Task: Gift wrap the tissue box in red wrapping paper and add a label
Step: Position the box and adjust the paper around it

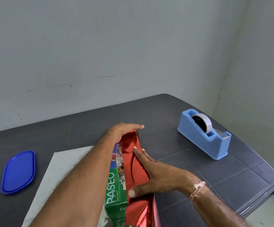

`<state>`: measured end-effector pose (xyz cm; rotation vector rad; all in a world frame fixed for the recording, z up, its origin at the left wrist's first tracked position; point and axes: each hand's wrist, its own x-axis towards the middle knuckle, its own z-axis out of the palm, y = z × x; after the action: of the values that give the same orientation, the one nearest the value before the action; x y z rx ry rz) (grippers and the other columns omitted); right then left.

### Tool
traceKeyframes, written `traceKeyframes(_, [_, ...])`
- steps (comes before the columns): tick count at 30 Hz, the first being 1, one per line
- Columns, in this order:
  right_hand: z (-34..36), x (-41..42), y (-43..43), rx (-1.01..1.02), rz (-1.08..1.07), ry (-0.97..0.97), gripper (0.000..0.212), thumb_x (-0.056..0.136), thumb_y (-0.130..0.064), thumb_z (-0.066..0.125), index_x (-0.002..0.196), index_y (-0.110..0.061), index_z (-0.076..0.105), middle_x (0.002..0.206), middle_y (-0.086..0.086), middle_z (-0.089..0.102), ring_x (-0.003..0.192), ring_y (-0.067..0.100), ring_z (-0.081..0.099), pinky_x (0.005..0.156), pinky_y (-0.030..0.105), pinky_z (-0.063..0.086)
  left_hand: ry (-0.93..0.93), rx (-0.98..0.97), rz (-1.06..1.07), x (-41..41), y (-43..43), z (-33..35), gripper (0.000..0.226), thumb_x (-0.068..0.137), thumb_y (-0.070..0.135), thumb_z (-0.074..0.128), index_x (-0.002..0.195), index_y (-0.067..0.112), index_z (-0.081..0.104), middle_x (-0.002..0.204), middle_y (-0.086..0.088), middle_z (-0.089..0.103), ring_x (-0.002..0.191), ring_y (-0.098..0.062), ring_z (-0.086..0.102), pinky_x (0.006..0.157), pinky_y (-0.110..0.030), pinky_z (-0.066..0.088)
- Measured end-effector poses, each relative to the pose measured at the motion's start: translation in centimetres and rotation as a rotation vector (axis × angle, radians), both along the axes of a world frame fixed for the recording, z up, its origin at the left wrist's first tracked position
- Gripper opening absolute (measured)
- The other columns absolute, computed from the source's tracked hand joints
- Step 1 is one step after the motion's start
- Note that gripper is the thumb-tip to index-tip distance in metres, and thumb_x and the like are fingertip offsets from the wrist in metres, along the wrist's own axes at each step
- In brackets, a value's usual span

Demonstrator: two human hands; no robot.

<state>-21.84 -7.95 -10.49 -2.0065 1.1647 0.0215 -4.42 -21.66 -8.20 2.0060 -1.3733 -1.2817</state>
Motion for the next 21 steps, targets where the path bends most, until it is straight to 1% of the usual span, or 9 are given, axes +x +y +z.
traceKeyframes(3, [0.0, -0.1, 0.0, 0.003, -0.002, -0.01, 0.131, 0.062, -0.083, 0.072, 0.137, -0.067, -0.034, 0.164, -0.017, -0.029, 0.157, 0.028, 0.016, 0.125, 0.063, 0.012, -0.023, -0.016, -0.022, 0.0, -0.9, -0.5, 0.047, 0.078, 0.033, 0.087, 0.117, 0.01, 0.073, 0.107, -0.011, 0.073, 0.087, -0.023, 0.068, 0.076, -0.034, 0.055])
traceKeyframes(5, [0.1, -0.1, 0.1, -0.006, -0.002, -0.01, 0.13, 0.064, -0.082, 0.073, 0.138, -0.066, -0.033, 0.165, -0.017, -0.029, 0.157, 0.028, 0.018, 0.125, 0.063, 0.013, 0.001, -0.087, 0.0, 0.2, -1.3, -0.9, 0.033, 0.08, 0.012, 0.084, 0.111, 0.009, 0.077, 0.098, -0.009, 0.074, 0.078, -0.019, 0.066, 0.073, -0.029, 0.055])
traceKeyframes(9, [0.1, -0.2, 0.1, -0.011, -0.001, -0.015, 0.13, 0.068, -0.079, 0.074, 0.142, -0.063, -0.032, 0.165, -0.016, -0.028, 0.156, 0.029, 0.019, 0.126, 0.059, 0.016, 0.131, -0.207, 0.078, 0.3, -1.1, -1.5, 0.032, 0.078, -0.003, 0.081, 0.109, 0.004, 0.076, 0.081, -0.007, 0.073, 0.066, -0.014, 0.066, 0.055, -0.021, 0.051])
traceKeyframes(11, [0.0, -0.2, 0.0, -0.018, -0.004, -0.019, 0.131, 0.068, -0.079, 0.074, 0.143, -0.061, -0.031, 0.165, -0.016, -0.028, 0.157, 0.028, 0.017, 0.126, 0.058, 0.016, 0.194, -0.29, 0.125, 0.4, -0.9, -1.8, 0.031, 0.08, 0.002, 0.083, 0.109, 0.004, 0.075, 0.089, -0.009, 0.075, 0.075, -0.017, 0.07, 0.06, -0.021, 0.052])
traceKeyframes(14, [0.2, -0.2, 0.1, -0.025, -0.011, -0.031, 0.132, 0.068, -0.077, 0.075, 0.146, -0.058, -0.03, 0.166, -0.015, -0.027, 0.158, 0.025, 0.01, 0.128, 0.053, 0.014, 0.309, -0.444, 0.229, 1.0, -0.4, -1.3, 0.037, 0.089, 0.02, 0.079, 0.123, 0.008, 0.069, 0.109, -0.006, 0.075, 0.102, -0.021, 0.07, 0.079, -0.025, 0.052])
traceKeyframes(16, [0.3, -0.3, 0.1, -0.023, -0.016, -0.045, 0.133, 0.07, -0.075, 0.077, 0.149, -0.055, -0.028, 0.167, -0.014, -0.026, 0.158, 0.023, 0.009, 0.129, 0.048, 0.014, 0.267, -0.546, 0.234, 2.0, 0.9, -0.4, 0.044, 0.095, 0.034, 0.072, 0.132, 0.011, 0.063, 0.124, -0.003, 0.068, 0.11, -0.017, 0.065, 0.083, -0.023, 0.047])
traceKeyframes(18, [0.5, -0.3, 0.0, -0.031, -0.012, -0.047, 0.135, 0.07, -0.074, 0.077, 0.152, -0.051, -0.027, 0.168, -0.011, -0.024, 0.158, 0.019, 0.007, 0.129, 0.044, 0.013, 0.208, -0.613, 0.229, 4.0, 2.8, 0.1, 0.045, 0.098, 0.038, 0.067, 0.135, 0.012, 0.061, 0.13, -0.003, 0.065, 0.112, -0.014, 0.062, 0.08, -0.018, 0.045])
traceKeyframes(19, [0.6, -0.2, 0.0, -0.033, -0.009, -0.044, 0.135, 0.07, -0.074, 0.078, 0.152, -0.05, -0.027, 0.169, -0.009, -0.023, 0.158, 0.017, 0.006, 0.129, 0.042, 0.012, 0.165, -0.63, 0.216, 5.5, 4.3, 0.0, 0.043, 0.099, 0.038, 0.065, 0.134, 0.013, 0.062, 0.131, -0.003, 0.065, 0.114, -0.014, 0.062, 0.082, -0.018, 0.046])
traceKeyframes(21, [1.0, 0.0, 0.0, -0.034, -0.009, -0.035, 0.136, 0.071, -0.072, 0.078, 0.154, -0.047, -0.026, 0.17, -0.006, -0.017, 0.158, 0.015, 0.005, 0.129, 0.04, 0.012, 0.053, -0.641, 0.155, 8.3, 8.1, -1.0, 0.038, 0.099, 0.036, 0.065, 0.132, 0.017, 0.064, 0.132, -0.001, 0.066, 0.121, -0.014, 0.061, 0.097, -0.026, 0.048])
